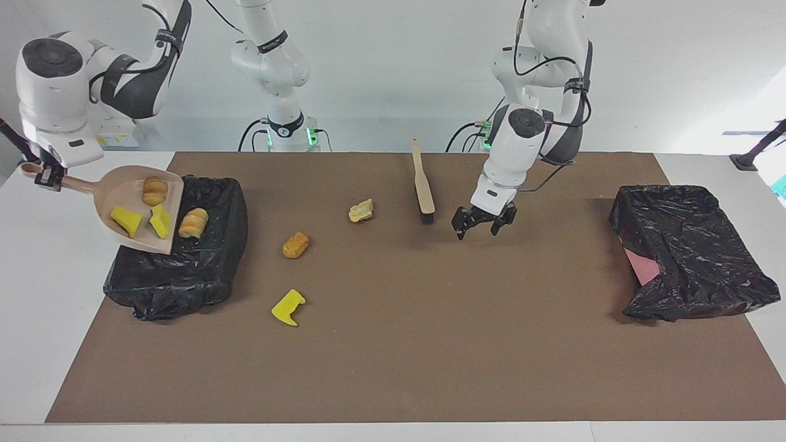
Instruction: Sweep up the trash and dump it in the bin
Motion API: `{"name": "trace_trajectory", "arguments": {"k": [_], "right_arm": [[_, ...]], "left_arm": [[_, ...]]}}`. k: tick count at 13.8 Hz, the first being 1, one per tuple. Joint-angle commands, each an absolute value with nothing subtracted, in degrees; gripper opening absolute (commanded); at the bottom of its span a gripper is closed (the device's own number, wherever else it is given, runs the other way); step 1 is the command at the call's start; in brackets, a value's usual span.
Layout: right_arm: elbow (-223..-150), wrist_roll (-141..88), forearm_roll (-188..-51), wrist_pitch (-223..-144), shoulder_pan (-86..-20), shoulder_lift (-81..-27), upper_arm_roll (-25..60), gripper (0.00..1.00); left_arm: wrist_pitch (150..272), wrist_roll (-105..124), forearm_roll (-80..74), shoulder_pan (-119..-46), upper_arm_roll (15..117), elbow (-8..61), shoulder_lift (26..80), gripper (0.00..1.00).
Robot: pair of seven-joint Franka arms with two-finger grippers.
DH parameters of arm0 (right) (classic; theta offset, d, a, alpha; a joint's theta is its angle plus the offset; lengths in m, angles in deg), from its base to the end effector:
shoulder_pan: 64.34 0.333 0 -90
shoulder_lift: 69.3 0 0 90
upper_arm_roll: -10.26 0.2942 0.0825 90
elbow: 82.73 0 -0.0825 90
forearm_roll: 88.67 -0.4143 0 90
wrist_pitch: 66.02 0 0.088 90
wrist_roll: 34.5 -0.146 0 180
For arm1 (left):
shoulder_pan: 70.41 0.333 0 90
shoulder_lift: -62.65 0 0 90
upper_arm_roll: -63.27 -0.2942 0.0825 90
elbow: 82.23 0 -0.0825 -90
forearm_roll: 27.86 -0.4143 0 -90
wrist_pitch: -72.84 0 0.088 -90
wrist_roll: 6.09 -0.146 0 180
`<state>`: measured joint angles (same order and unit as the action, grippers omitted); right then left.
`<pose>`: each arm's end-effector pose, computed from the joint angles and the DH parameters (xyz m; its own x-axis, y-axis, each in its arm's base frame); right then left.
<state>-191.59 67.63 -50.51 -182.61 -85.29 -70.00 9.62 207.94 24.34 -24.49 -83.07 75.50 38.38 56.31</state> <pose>0.5491 -0.2779 0.4644 -0.1010 0.8043 -0.5856 0.9948 0.0748 -0.0688 0.5461 -0.2560 0.3028 0.9859 0.1431 0.0870 0.1309 -0.9825 0.1327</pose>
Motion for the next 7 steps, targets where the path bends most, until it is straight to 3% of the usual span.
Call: {"name": "trace_trajectory", "arguments": {"k": [1,7], "right_arm": [[-192.0,64.8,-46.5,-179.2,-82.8,-72.4,10.0,0.0],[-192.2,58.7,-37.6,-173.3,-79.1,-74.7,10.3,0.0]], "left_arm": [[205.4,18.9,-25.4,-79.6,75.8,34.5,55.6,1.0],[194.8,1.3,-25.5,-73.8,75.7,26.8,55.9,1.0]]}}
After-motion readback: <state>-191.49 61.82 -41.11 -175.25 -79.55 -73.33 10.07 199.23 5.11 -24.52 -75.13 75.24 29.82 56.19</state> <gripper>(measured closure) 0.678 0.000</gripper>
